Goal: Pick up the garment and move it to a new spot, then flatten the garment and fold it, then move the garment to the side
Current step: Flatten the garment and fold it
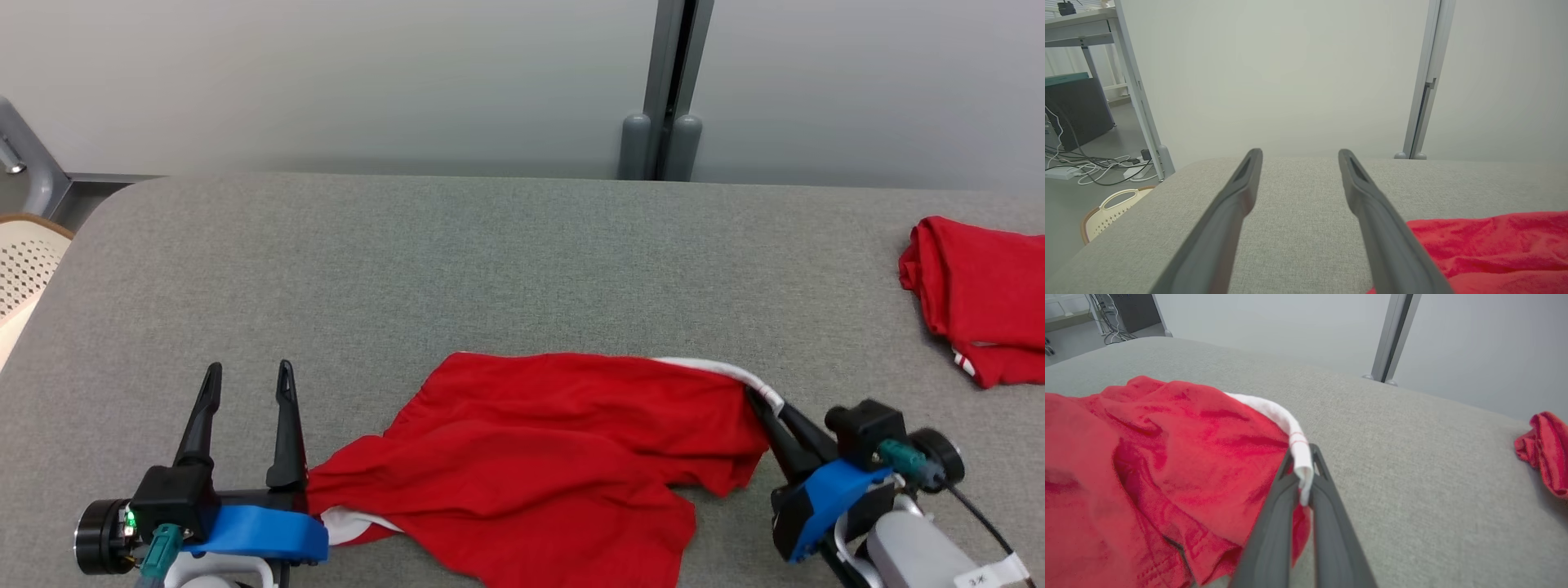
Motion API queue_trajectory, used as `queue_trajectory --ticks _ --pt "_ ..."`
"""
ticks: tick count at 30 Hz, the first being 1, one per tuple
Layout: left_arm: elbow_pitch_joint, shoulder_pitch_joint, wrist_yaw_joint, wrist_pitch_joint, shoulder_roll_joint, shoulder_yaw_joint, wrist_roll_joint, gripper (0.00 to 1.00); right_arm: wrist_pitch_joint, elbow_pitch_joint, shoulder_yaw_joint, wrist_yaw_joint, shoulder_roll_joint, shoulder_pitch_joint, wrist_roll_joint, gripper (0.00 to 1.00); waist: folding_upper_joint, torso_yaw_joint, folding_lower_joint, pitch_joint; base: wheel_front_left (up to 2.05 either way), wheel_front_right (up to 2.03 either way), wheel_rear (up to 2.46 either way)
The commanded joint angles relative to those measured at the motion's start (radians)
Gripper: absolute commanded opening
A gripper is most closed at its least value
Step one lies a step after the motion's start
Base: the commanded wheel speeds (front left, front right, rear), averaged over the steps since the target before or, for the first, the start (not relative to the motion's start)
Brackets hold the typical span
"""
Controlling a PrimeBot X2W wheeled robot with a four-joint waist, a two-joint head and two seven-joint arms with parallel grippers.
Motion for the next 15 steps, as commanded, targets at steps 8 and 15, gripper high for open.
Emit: queue_trajectory --ticks 8,15 --pt "0.008 -0.057 -0.009 -0.003 -0.006 -0.026 -0.001 1.0 -0.005 0.125 0.012 0.0 -0.085 -0.248 -0.006 0.0 -0.0001 0.059 0.0 0.055 0.0 0.0 0.0" --pt "0.019 -0.089 -0.014 -0.003 -0.011 -0.053 -0.01 1.0 -0.005 0.286 0.04 0.0 -0.138 -0.446 0.015 0.0 -0.0001 0.105 0.0 0.09 0.0 0.0 0.0"
